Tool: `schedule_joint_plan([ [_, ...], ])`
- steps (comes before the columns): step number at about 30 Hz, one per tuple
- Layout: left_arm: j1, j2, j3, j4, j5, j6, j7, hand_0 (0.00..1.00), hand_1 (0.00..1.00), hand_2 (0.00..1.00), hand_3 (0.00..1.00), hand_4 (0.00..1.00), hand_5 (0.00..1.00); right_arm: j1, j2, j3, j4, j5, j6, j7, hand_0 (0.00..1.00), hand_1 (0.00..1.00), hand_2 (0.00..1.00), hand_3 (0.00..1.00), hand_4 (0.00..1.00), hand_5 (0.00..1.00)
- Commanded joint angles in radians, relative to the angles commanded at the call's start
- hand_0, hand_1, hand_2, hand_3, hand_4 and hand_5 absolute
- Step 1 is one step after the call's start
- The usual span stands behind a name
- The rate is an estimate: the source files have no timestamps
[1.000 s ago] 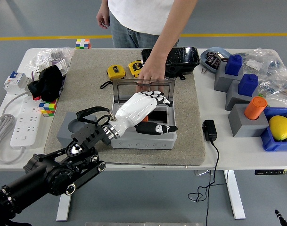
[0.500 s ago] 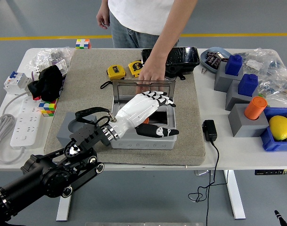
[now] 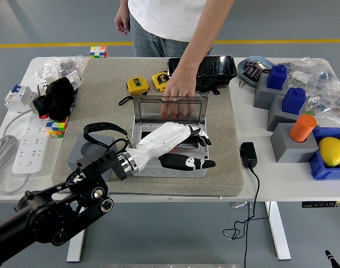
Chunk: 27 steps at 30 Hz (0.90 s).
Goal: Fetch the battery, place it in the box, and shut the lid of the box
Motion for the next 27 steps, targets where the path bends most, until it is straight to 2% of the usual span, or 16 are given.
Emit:
schedule_joint_plan([
  [4, 0.018, 0.009, -0.033, -0.067, -0.065, -0.02, -0.004, 0.609, 0.637, 0.604, 0.628, 0.998, 0.998, 0.0, 0.001, -0.002, 0.0, 0.002, 0.0, 0.001, 0.806, 0.765, 0.765, 0.804, 0.998, 0.998],
  [7, 0.021, 0.009, -0.058, -0.098, -0.087, -0.019, -0.009, 0.609, 0.637, 0.604, 0.628, 0.998, 0.998, 0.002, 0.001, -0.003, 0.0, 0.005, 0.0, 0.001, 0.806, 0.765, 0.765, 0.804, 0.998, 0.998],
  [14, 0.023, 0.014, -0.097, -0.124, -0.055, -0.035, 0.008, 0.612, 0.643, 0.605, 0.628, 0.998, 0.998, 0.004, 0.001, 0.001, 0.0, 0.003, 0.0, 0.0, 0.806, 0.765, 0.766, 0.803, 0.998, 0.998],
  [15, 0.026, 0.016, -0.108, -0.126, -0.038, -0.043, 0.018, 0.612, 0.643, 0.605, 0.628, 0.998, 0.998, 0.004, 0.001, 0.001, 0.0, 0.002, 0.0, 0.0, 0.806, 0.765, 0.766, 0.803, 0.998, 0.998],
  [16, 0.027, 0.017, -0.114, -0.128, -0.026, -0.046, 0.024, 0.668, 0.651, 0.62, 0.632, 0.998, 0.998, 0.004, 0.001, 0.002, 0.0, 0.002, 0.0, 0.0, 0.805, 0.764, 0.765, 0.804, 0.998, 0.998],
  [21, 0.036, 0.016, -0.177, -0.152, 0.104, -0.03, 0.057, 0.668, 0.651, 0.62, 0.632, 0.998, 0.998, 0.003, 0.001, 0.002, 0.0, 0.002, 0.0, -0.001, 0.805, 0.764, 0.765, 0.804, 0.998, 0.998],
  [22, 0.038, 0.016, -0.192, -0.162, 0.141, -0.018, 0.068, 0.694, 0.664, 0.631, 0.629, 0.998, 0.998, 0.004, 0.002, 0.003, 0.0, 0.001, 0.0, -0.001, 0.805, 0.764, 0.765, 0.804, 0.998, 0.998],
  [25, 0.041, 0.014, -0.226, -0.184, 0.251, 0.01, 0.091, 0.694, 0.664, 0.631, 0.629, 0.998, 0.998, 0.005, 0.002, 0.002, 0.0, 0.003, 0.0, -0.001, 0.805, 0.764, 0.765, 0.804, 0.998, 0.998],
  [27, 0.041, 0.013, -0.243, -0.193, 0.314, 0.057, 0.088, 0.694, 0.664, 0.631, 0.629, 0.998, 0.998, 0.006, 0.002, 0.002, 0.0, 0.003, 0.0, 0.0, 0.805, 0.764, 0.765, 0.804, 0.998, 0.998],
])
